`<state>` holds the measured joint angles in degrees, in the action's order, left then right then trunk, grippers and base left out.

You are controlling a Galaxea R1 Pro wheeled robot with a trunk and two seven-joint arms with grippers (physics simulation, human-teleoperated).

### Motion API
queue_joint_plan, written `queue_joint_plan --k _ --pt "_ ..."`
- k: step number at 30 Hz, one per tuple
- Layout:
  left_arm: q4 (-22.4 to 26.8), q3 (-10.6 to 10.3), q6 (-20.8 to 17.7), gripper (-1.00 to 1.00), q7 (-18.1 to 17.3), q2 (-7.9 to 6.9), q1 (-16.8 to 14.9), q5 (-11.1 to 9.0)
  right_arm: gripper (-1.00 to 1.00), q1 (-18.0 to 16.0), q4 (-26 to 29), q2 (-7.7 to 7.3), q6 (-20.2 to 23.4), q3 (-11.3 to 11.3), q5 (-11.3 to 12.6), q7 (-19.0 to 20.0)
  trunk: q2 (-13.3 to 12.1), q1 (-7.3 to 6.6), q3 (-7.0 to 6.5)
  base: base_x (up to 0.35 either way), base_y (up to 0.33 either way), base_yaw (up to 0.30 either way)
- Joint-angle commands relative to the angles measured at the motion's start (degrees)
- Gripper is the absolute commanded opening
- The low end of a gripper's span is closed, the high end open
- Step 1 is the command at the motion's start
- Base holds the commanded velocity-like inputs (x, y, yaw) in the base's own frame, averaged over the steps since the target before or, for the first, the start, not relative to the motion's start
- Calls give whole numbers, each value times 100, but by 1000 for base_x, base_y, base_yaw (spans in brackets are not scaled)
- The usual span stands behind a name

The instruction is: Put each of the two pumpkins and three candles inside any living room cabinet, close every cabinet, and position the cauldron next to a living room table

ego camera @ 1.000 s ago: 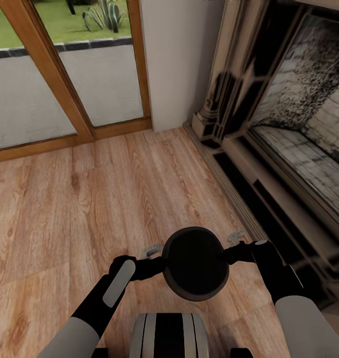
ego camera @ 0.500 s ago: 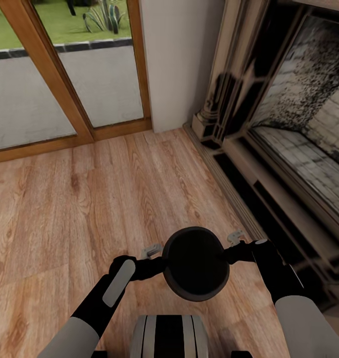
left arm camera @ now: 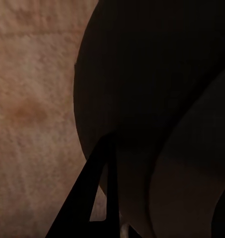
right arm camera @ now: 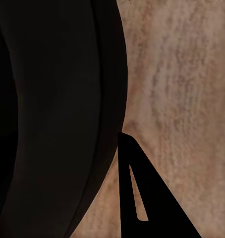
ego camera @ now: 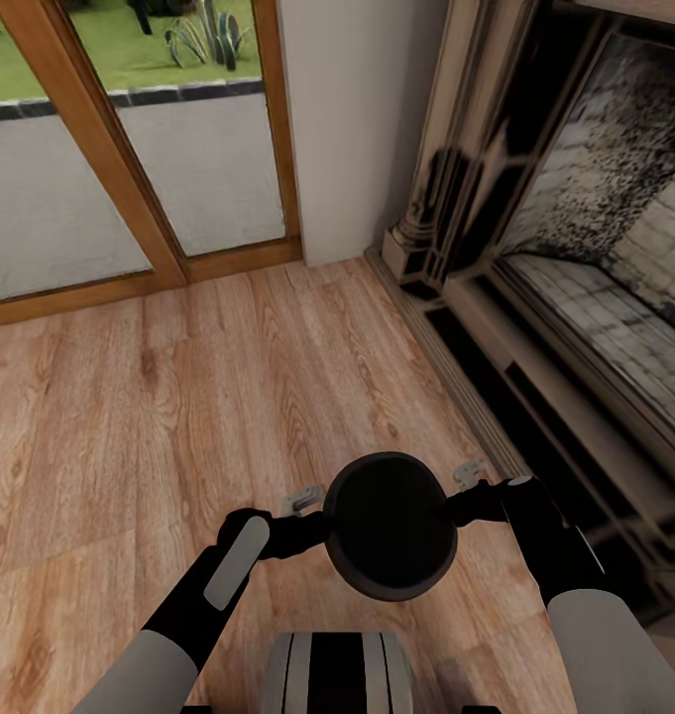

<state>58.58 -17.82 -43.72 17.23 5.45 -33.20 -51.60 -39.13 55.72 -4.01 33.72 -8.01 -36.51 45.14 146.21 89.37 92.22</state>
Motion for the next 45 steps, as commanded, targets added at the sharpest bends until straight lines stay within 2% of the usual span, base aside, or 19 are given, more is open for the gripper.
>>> queue_joint_plan --k 1,6,10,11,12,17,30,37,42,45 --pt "657 -38 92 -100 53 -9 -64 231 -100 2 -1301 -292 -146 19 232 669 1 805 3 0 0 0" --pt "834 -38 77 -100 53 -9 -64 229 -100 2 -1294 -324 -129 19 232 787 -4 795 -85 0 0 0" --pt "895 -40 70 -100 53 -9 -57 224 -100 2 -1270 -380 -13 22 232 1079 -9 785 -174 0 0 0" --pt "900 -39 72 -100 53 -9 -57 223 -100 2 -1210 -400 11 27 232 1125 -11 782 -196 0 0 0" --pt "908 -43 71 -100 53 -9 -56 222 -100 2 -898 -432 103 25 229 1192 -12 780 -218 0 0 0" --pt "910 -46 69 -100 53 -9 -55 221 -100 2 -684 -454 181 19 224 1218 -19 767 -329 0 0 0" --pt "917 -47 66 -100 49 -9 -55 220 -100 2 -649 -467 197 14 223 1309 -36 733 -617 0 0 0" --pt "966 -54 65 -100 44 -9 -55 220 -100 2 -642 -529 204 12 223 1588 -46 715 -772 0 0 0" --pt "1064 -81 65 -100 50 -21 -42 -86 -100 2 -636 -583 280 15 223 1724 -52 702 -883 0 0 0" --pt "1074 -95 65 -100 52 -32 -41 -191 -100 2 -632 -613 298 11 223 1911 -56 694 -949 0 0 0"
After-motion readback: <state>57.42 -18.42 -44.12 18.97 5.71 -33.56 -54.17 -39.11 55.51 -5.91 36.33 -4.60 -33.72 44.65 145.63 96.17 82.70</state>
